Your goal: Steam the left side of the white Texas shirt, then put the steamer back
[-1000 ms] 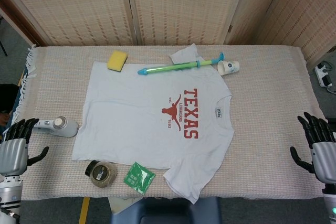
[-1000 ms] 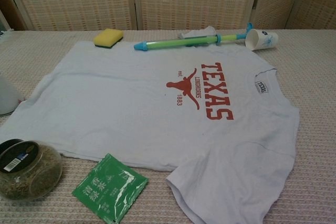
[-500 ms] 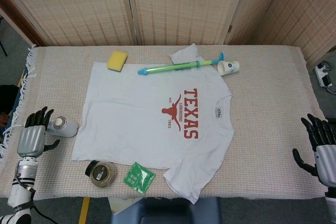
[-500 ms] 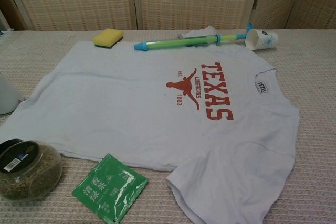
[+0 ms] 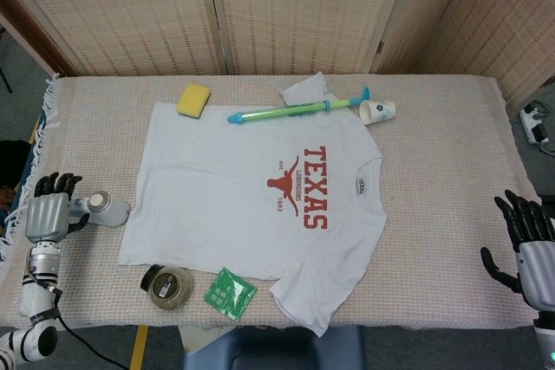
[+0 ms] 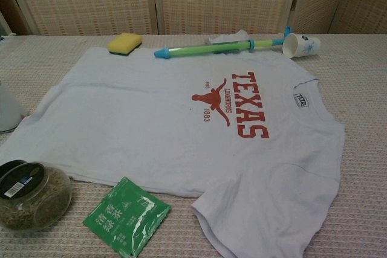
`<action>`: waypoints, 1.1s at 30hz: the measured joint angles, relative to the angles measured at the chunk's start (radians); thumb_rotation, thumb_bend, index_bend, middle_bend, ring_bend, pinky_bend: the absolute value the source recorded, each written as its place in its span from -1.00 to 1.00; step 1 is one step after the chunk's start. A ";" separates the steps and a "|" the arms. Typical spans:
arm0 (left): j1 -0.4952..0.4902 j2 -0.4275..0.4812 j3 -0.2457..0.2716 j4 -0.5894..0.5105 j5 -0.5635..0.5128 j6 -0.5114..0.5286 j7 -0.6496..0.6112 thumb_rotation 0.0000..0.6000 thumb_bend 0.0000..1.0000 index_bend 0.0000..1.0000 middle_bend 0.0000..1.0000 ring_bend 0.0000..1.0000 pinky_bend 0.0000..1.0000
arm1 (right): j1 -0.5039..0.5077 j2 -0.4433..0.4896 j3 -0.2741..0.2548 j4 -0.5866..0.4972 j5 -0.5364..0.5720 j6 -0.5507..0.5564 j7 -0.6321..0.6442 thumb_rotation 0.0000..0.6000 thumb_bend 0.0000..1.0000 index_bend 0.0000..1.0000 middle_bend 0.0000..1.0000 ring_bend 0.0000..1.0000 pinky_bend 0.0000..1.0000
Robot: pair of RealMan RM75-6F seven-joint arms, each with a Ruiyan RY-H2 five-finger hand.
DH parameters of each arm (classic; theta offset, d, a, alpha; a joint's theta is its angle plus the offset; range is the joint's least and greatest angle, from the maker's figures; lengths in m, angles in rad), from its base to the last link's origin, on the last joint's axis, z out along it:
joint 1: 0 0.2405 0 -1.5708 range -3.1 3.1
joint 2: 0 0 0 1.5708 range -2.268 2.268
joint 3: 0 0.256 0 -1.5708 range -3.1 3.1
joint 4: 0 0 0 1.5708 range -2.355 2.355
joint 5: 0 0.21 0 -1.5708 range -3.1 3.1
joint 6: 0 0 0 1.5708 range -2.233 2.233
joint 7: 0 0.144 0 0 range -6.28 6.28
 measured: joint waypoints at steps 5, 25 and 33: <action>-0.031 -0.038 -0.002 0.116 -0.003 -0.048 -0.024 1.00 -0.35 -0.48 -0.56 -0.76 -0.72 | -0.004 0.000 0.000 -0.009 0.004 0.001 -0.009 0.98 -0.28 -1.00 -1.00 -1.00 -0.97; -0.069 -0.063 -0.008 0.248 -0.008 -0.107 -0.079 1.00 -0.25 -0.35 -0.46 -0.68 -0.66 | -0.007 0.004 0.001 -0.035 0.005 -0.004 -0.039 0.98 -0.27 -1.00 -1.00 -1.00 -0.97; -0.112 -0.126 -0.009 0.404 -0.010 -0.177 -0.095 1.00 -0.16 0.01 -0.07 -0.42 -0.50 | -0.016 0.008 -0.001 -0.042 0.007 0.005 -0.044 0.98 -0.27 -1.00 -1.00 -1.00 -0.97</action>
